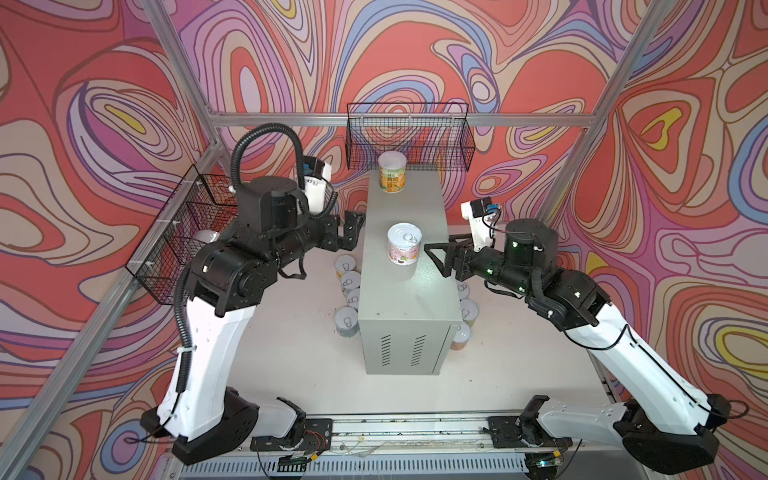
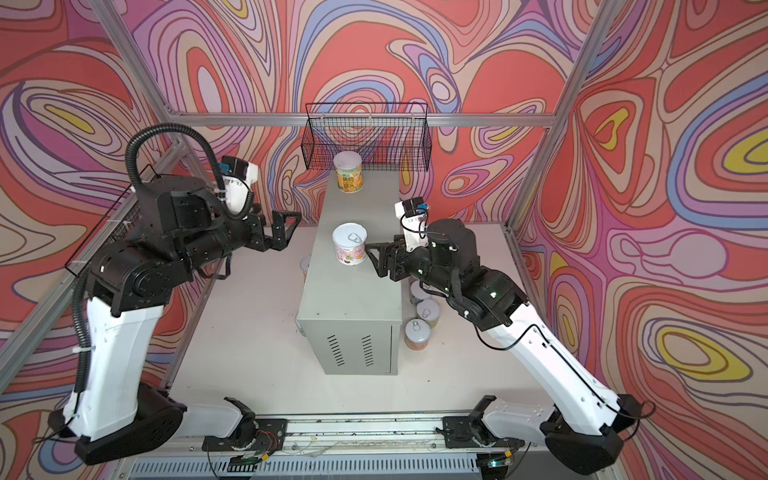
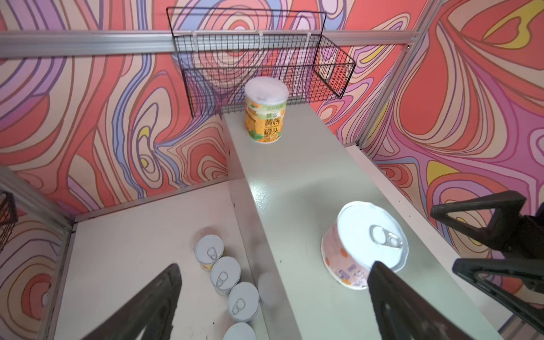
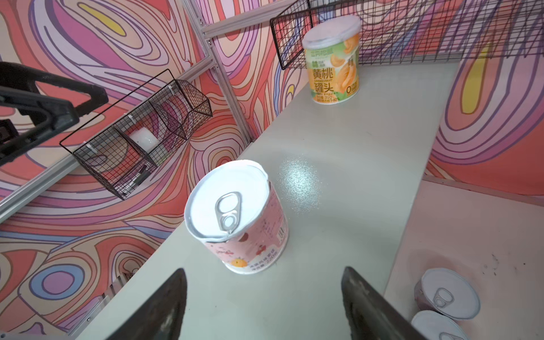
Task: Place and organize the canned foods onto the counter
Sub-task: 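Grasp the pink can with the right gripper while the left withdraws, then move the pink can with the right gripper beside the tall can, release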
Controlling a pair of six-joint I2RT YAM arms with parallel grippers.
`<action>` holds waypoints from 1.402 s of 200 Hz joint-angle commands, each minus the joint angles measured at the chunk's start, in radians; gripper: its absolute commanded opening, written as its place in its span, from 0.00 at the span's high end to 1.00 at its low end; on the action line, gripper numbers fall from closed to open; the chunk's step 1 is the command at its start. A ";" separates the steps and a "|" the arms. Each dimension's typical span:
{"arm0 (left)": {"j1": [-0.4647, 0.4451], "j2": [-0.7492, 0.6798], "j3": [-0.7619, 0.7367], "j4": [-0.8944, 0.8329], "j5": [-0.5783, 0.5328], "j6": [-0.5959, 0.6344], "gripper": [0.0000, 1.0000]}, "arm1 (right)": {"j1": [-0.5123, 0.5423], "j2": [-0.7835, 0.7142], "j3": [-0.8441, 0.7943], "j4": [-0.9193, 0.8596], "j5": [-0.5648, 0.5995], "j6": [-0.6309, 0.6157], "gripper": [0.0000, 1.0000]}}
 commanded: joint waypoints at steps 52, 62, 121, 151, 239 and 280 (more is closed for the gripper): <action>0.072 -0.101 -0.408 0.251 0.213 -0.172 0.04 | 0.049 0.069 0.049 0.006 0.012 -0.058 0.16; 0.080 -0.105 -0.435 0.268 0.217 -0.179 0.04 | 0.053 0.077 0.054 0.005 0.008 -0.060 0.16; 0.102 -0.073 -0.450 0.302 0.266 -0.181 0.06 | 0.086 0.151 0.092 0.007 0.015 -0.078 0.17; 0.102 -0.048 -0.448 0.314 0.285 -0.182 0.07 | 0.086 0.199 0.117 0.004 0.044 -0.082 0.18; 0.112 -0.021 -0.462 0.325 0.289 -0.158 0.07 | 0.084 0.316 0.191 0.042 0.246 -0.102 0.32; 0.138 0.002 -0.462 0.330 0.310 -0.154 0.07 | 0.067 0.405 0.269 0.019 0.333 -0.092 0.31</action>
